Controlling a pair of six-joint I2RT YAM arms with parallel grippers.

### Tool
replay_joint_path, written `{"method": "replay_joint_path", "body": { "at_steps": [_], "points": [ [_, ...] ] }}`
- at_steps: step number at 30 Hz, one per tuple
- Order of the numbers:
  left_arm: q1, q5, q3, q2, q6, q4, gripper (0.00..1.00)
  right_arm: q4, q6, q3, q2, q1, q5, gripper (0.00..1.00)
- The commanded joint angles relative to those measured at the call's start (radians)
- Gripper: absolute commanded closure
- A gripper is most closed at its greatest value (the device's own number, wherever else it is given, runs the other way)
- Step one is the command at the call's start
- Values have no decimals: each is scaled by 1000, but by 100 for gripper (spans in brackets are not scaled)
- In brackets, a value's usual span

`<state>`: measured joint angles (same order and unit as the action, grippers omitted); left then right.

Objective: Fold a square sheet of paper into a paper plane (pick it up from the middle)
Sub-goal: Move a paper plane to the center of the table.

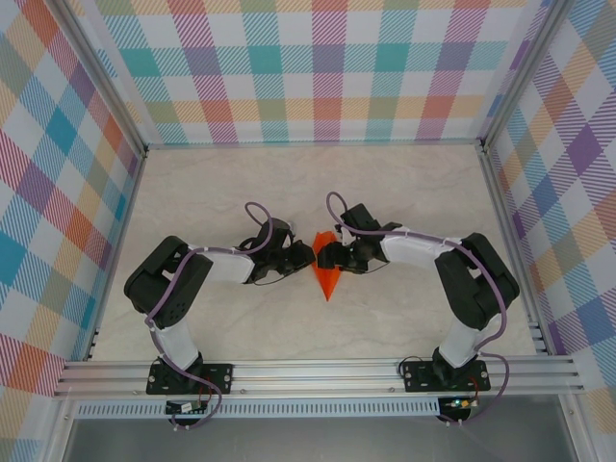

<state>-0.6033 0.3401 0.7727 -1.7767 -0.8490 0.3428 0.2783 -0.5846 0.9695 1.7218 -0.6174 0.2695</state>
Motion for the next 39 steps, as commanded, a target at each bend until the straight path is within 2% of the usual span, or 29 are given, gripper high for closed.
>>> {"method": "replay_joint_path", "body": {
  "at_steps": [1, 12, 21, 25, 33, 39],
  "points": [
    [10, 9, 1, 1, 5, -5, 86, 3, -37, -25, -49, -11, 47, 32],
    [8, 16, -2, -6, -4, 9, 89, -38, -104, -39, -53, -29, 111, 38],
    [8, 19, -3, -5, -4, 11, 89, 18, -88, -1, -18, -80, -4, 42],
    [8, 16, -5, -1, -6, 12, 91, 38, -92, 16, -1, -93, -58, 48],
    [8, 19, -7, -2, -7, 13, 91, 52, -99, 55, 34, -103, -99, 56],
    [8, 19, -5, -1, -4, 7, 91, 85, -109, 82, 38, -114, -143, 57]
  ]
}}
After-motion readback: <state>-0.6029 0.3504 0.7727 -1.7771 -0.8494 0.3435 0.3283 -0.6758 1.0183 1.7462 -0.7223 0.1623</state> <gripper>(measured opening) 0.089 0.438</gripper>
